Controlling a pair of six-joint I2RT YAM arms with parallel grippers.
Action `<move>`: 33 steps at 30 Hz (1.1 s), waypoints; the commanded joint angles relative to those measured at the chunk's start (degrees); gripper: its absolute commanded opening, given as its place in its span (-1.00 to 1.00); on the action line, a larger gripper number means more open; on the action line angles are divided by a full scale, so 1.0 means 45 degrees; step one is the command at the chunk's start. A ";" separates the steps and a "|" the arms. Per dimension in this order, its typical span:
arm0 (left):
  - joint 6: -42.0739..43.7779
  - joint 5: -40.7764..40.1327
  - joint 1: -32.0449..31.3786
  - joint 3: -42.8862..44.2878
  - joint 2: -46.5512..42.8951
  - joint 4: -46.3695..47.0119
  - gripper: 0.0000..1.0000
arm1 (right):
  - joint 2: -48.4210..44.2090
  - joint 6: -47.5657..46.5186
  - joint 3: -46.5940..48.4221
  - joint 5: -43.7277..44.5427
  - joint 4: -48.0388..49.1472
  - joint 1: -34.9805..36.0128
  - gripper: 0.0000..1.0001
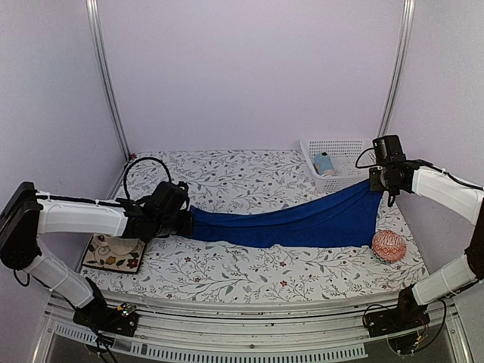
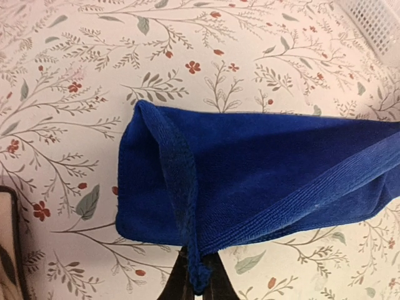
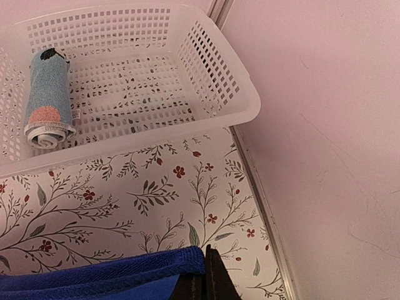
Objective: Roll the towels
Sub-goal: Flatten out the towel at the center of the board.
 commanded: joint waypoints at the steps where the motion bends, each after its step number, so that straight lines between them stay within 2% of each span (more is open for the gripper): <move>1: -0.1634 0.1941 0.0020 -0.0443 -0.0116 0.1505 -0.82 | -0.0091 0.0063 -0.0140 0.0297 0.0198 0.0072 -0.92; 4: -0.1479 0.2407 -0.0383 -0.0478 -0.0107 0.1697 -0.34 | -0.0113 0.0063 -0.0140 0.0264 0.0206 0.0072 -0.92; 7: -0.0362 0.1621 -0.0596 -0.0634 -0.0890 0.1501 0.12 | -0.0077 0.0010 -0.0164 0.0173 0.0199 0.0072 -0.92; 12: 0.3597 0.0977 -0.0648 -0.0284 -0.1968 0.0900 0.87 | 0.0387 -0.0105 0.0115 -0.0127 0.0093 0.0073 -0.92; 16: 0.6380 -0.0233 -0.0755 0.0291 -0.1739 0.0200 0.93 | 0.0993 -0.0281 0.0743 -0.0081 -0.0034 0.0003 -0.92; 19: 0.7874 -0.0467 -0.1057 0.0359 -0.1198 0.0653 0.93 | 0.1373 -0.0481 0.1486 0.0084 -0.0205 -0.0339 -0.92; 21: 0.9397 -0.0979 -0.1728 0.0221 -0.0742 0.1575 0.93 | 0.1383 -0.0589 0.1773 0.0153 -0.0250 -0.0657 -0.92; 23: 1.1715 -0.1872 -0.2715 -0.0085 -0.0199 0.2965 0.93 | 0.1242 -0.0658 0.1918 0.0023 -0.0209 -0.0965 -0.92; 25: 1.3602 -0.2385 -0.3443 0.0099 0.0394 0.3374 0.93 | 0.1041 -0.0693 0.1950 -0.0089 -0.0121 -0.1146 -0.92; 28: 1.5517 -0.1240 -0.3599 0.0635 0.0818 0.3010 0.93 | 0.0919 -0.0761 0.1881 -0.0331 -0.0046 -0.1198 -0.92; 31: 1.6738 0.0614 -0.3535 0.1393 0.0447 0.1714 0.94 | 0.0918 -0.0768 0.1738 -0.0562 0.0055 -0.1199 -0.92; 33: 1.8217 0.1250 -0.3406 0.1515 0.0026 0.1541 0.94 | 0.0936 -0.0749 0.1778 -0.0668 -0.0050 -0.1198 -0.91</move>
